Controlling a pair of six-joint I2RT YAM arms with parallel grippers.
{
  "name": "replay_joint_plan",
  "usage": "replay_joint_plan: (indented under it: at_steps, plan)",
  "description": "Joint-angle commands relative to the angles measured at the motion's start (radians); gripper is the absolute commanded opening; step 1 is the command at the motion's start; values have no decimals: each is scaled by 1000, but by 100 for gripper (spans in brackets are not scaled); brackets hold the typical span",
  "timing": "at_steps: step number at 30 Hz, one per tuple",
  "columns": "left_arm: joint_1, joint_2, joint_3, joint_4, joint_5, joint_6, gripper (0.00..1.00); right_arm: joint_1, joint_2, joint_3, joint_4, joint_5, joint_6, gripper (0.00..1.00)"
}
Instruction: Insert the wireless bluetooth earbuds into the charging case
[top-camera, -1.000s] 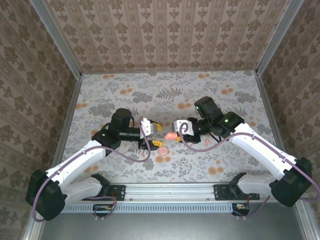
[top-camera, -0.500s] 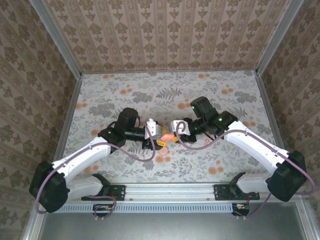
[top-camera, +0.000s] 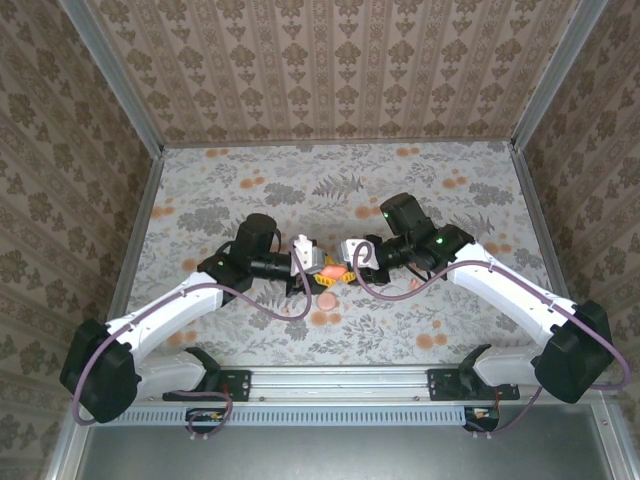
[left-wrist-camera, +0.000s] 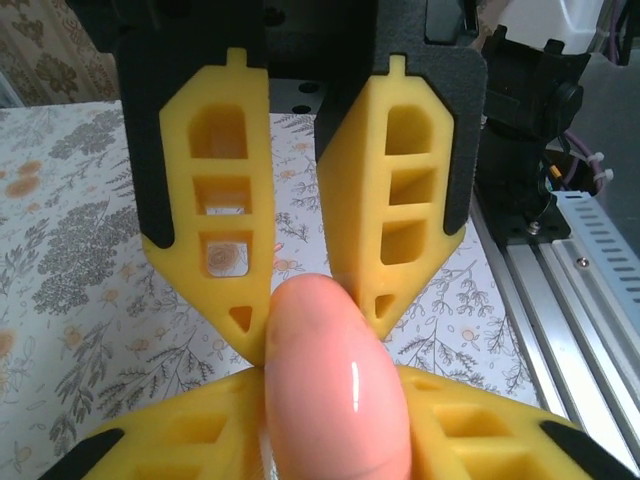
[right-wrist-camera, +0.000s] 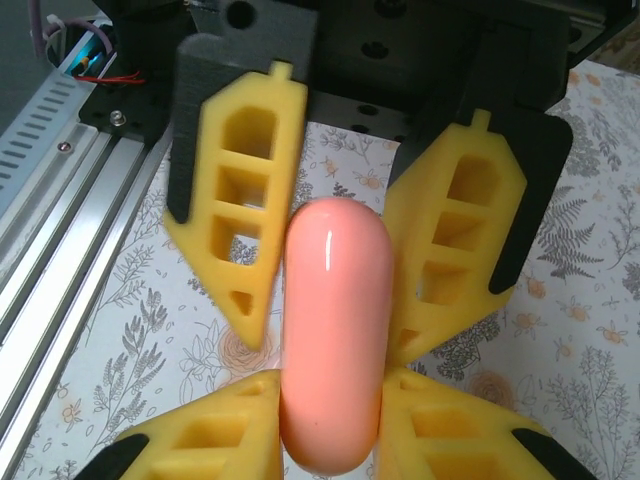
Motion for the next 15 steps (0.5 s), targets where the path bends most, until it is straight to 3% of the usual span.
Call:
replay_joint_plan:
  at_steps: [1,4,9,15]
  plan:
    - [-2,-11,15,7,29,-8,27,5,11,-7,30,-33,6,24]
    - [3,-20,7,-5,18,1,24,2,1,-16,53,-22,18,29]
    - [10,-31,3,3,15,0,23,-8,-16,-45,139,-4,99,50]
    - [13,-24,4,17,19,-7,22,-52,-19,-45,192,-32,151,52]
